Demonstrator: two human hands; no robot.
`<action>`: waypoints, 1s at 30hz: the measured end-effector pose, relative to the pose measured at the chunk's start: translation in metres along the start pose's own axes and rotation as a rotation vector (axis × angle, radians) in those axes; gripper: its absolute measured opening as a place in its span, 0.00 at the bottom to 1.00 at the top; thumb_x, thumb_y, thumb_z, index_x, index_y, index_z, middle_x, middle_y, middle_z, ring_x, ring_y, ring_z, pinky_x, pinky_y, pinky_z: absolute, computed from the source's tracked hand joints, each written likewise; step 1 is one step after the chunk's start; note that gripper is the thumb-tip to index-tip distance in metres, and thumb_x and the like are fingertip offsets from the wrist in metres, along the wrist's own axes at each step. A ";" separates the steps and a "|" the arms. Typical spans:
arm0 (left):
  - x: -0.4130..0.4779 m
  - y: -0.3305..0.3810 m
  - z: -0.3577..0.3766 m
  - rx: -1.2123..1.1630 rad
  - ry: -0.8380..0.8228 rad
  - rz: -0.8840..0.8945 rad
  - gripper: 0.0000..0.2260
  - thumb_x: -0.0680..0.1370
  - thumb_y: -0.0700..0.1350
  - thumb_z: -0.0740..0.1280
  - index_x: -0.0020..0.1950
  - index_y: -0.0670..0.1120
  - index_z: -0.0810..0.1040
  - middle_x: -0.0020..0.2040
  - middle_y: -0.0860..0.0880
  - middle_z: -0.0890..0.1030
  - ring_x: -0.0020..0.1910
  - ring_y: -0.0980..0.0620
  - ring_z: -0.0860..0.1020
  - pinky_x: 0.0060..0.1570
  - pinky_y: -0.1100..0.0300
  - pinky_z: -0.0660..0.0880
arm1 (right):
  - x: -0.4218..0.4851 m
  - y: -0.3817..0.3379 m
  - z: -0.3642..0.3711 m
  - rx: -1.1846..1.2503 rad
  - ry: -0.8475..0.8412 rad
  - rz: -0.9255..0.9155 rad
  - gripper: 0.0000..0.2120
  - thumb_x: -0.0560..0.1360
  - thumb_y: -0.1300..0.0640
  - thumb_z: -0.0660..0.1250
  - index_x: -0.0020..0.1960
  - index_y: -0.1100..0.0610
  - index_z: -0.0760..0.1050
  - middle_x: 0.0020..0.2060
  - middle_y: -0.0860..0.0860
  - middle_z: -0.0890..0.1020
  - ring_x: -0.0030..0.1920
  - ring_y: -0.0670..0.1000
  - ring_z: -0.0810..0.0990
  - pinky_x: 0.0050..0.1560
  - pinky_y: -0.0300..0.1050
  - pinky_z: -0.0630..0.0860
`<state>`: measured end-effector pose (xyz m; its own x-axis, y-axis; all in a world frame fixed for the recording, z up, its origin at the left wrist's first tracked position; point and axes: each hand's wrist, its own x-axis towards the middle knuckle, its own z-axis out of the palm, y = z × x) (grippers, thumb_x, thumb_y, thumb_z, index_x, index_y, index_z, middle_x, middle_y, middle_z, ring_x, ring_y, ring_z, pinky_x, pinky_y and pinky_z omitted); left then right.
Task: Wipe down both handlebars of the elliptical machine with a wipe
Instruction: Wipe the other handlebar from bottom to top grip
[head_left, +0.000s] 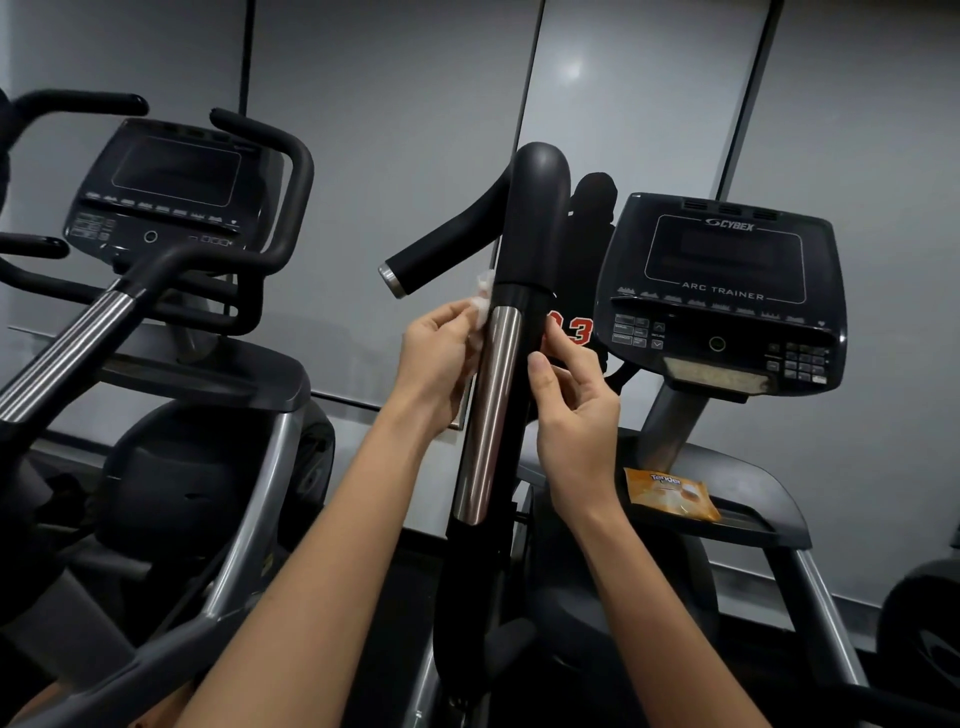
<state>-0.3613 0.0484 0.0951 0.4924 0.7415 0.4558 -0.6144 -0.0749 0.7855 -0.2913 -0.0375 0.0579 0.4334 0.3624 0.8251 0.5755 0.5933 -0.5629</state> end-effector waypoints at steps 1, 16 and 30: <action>-0.001 -0.001 -0.001 -0.017 -0.053 -0.043 0.10 0.81 0.43 0.60 0.43 0.43 0.78 0.32 0.48 0.76 0.28 0.56 0.72 0.25 0.68 0.70 | 0.000 0.000 0.000 0.000 0.002 -0.001 0.18 0.78 0.63 0.61 0.58 0.41 0.70 0.53 0.48 0.75 0.52 0.45 0.78 0.48 0.32 0.74; -0.024 -0.018 -0.015 -0.131 -0.009 0.102 0.05 0.70 0.42 0.70 0.45 0.44 0.81 0.36 0.52 0.83 0.36 0.56 0.81 0.40 0.63 0.79 | 0.001 0.003 0.001 0.010 0.011 -0.019 0.18 0.78 0.64 0.61 0.64 0.49 0.68 0.52 0.50 0.75 0.47 0.38 0.78 0.47 0.31 0.75; -0.040 -0.025 -0.021 0.023 0.085 0.163 0.04 0.71 0.43 0.72 0.43 0.44 0.82 0.35 0.51 0.83 0.35 0.57 0.81 0.39 0.65 0.78 | 0.000 0.002 0.002 -0.005 0.019 -0.021 0.17 0.78 0.64 0.61 0.65 0.51 0.67 0.51 0.48 0.75 0.47 0.37 0.78 0.47 0.31 0.74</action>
<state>-0.3786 0.0344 0.0482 0.3328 0.7722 0.5412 -0.6670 -0.2129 0.7140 -0.2916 -0.0353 0.0570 0.4344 0.3366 0.8355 0.5878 0.5969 -0.5461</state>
